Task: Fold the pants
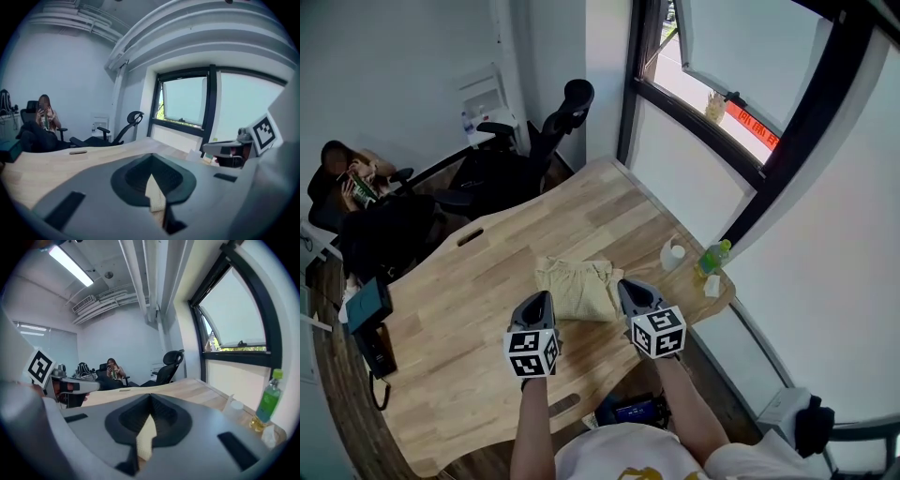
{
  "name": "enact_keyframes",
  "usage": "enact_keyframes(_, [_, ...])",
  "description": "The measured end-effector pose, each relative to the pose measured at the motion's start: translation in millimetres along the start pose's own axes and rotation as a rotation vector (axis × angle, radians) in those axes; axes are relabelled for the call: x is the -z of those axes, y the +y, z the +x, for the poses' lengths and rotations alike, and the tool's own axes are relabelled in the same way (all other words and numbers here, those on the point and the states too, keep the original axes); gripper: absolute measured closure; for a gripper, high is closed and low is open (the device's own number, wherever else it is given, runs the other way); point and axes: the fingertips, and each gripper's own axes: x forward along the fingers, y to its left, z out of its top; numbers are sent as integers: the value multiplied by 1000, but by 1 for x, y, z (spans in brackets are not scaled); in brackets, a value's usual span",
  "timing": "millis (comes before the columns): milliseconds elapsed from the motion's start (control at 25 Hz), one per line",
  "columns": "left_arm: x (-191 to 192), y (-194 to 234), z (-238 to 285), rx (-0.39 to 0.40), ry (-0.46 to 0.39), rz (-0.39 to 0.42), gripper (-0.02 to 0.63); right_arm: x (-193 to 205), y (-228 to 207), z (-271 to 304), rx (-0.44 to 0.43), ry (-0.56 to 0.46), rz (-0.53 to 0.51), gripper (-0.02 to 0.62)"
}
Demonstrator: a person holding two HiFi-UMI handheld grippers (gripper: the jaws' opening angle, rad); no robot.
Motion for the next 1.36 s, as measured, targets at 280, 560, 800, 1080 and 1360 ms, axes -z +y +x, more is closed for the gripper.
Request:
enact_keyframes(280, [1, -3, -28, -20, -37, -36, 600, -5, 7, -32, 73, -50, -22, 591])
enact_keyframes(560, [2, -14, -39, 0, -56, -40, 600, 0, 15, -47, 79, -42, -28, 591])
enact_keyframes(800, [-1, -18, -40, 2, -61, -9, 600, -9, 15, -50, 74, -63, -38, 591])
enact_keyframes(1080, [-1, -13, -39, 5, -66, -30, 600, -7, 11, -50, 101, -59, -55, 591])
enact_keyframes(1360, [-6, -10, -37, 20, -79, -35, 600, -4, 1, -48, 119, -32, -76, 591])
